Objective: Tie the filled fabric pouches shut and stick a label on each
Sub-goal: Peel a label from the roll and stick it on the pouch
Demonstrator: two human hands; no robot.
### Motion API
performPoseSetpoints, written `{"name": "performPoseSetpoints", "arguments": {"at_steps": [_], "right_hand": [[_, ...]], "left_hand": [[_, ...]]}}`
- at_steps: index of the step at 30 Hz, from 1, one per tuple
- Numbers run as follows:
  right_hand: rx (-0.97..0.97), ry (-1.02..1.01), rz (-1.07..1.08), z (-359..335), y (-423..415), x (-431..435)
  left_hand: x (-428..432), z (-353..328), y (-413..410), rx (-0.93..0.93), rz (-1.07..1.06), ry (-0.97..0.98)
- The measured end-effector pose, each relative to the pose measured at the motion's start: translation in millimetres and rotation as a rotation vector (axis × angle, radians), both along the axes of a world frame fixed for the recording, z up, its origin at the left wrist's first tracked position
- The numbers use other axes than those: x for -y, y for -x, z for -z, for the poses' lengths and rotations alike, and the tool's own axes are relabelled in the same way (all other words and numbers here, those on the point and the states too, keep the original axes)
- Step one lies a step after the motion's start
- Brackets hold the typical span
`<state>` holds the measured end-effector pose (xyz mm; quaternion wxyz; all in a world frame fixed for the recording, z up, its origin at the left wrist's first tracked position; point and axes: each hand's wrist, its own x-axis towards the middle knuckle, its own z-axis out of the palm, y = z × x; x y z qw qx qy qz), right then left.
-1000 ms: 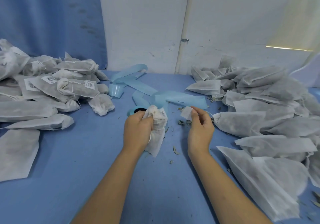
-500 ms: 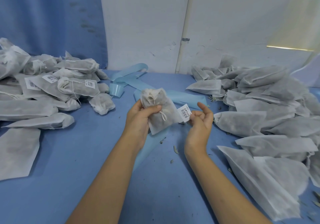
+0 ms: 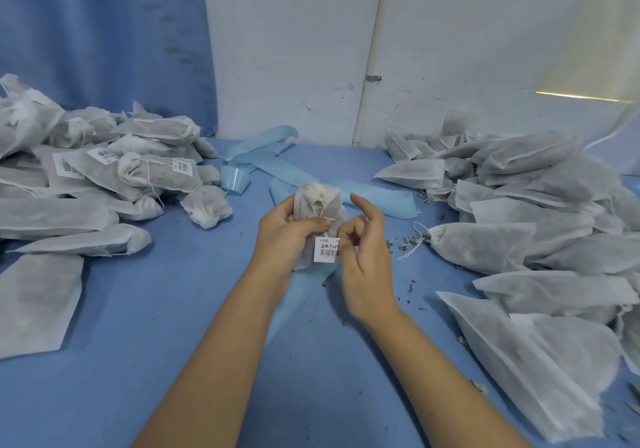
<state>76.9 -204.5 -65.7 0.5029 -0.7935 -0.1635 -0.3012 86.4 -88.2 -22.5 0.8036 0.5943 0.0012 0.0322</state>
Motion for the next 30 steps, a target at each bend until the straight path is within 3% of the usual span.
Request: {"name": "performPoseSetpoints", "arguments": {"at_steps": [8,12,24,30], "right_hand": [[0.068,0.318,0.127,-4,6,0],[0.054,0.352,0.128,-6,7,2],[-0.136,0.073,0.108,3,-1,-2],[-0.402,-0.502,-0.110,-4,-5,-4]], "left_hand": [[-1,1,0,-0.009,0.031,0.015],[-1,0,1,-0.019,0.071,0.039],[-5,3,0,-0.015,0.039,0.020],[0,4,-1,0.003,0.088,0.097]]}}
